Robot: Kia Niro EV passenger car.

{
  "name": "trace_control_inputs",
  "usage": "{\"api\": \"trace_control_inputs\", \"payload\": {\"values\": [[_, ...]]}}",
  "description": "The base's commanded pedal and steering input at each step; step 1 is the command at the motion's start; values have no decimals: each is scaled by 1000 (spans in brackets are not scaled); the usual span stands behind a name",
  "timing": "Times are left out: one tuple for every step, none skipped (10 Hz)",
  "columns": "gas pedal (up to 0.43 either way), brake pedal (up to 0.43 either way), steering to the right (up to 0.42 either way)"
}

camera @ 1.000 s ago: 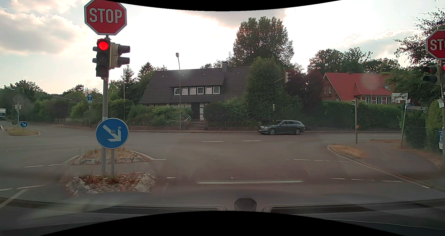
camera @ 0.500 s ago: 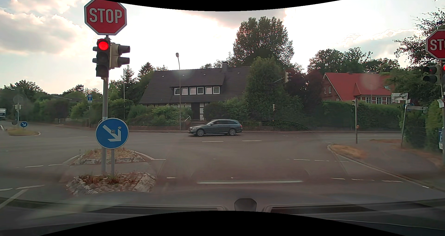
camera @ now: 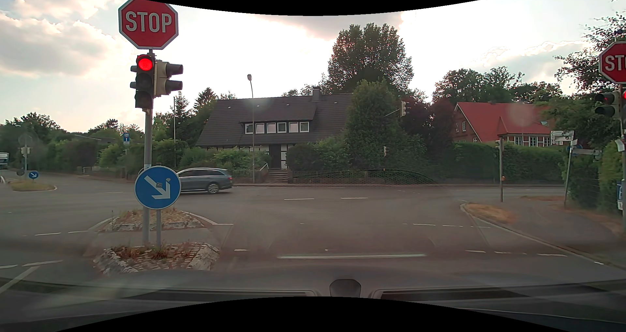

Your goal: Follow the waypoints while adhering to traffic rules and regulations

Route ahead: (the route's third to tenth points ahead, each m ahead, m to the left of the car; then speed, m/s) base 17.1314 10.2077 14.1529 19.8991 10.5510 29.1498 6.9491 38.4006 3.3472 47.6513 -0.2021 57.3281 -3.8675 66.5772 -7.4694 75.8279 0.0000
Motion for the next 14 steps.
{"api": "trace_control_inputs", "payload": {"values": [[0,250,-5],[0,250,-5],[0,250,-5],[0,250,-5],[0,250,-5],[0,250,-6],[0,250,-5],[0,250,-5],[0,250,-5],[0,250,-6],[0,250,-5],[0,250,-5],[0,250,-5],[0,250,-5]]}}
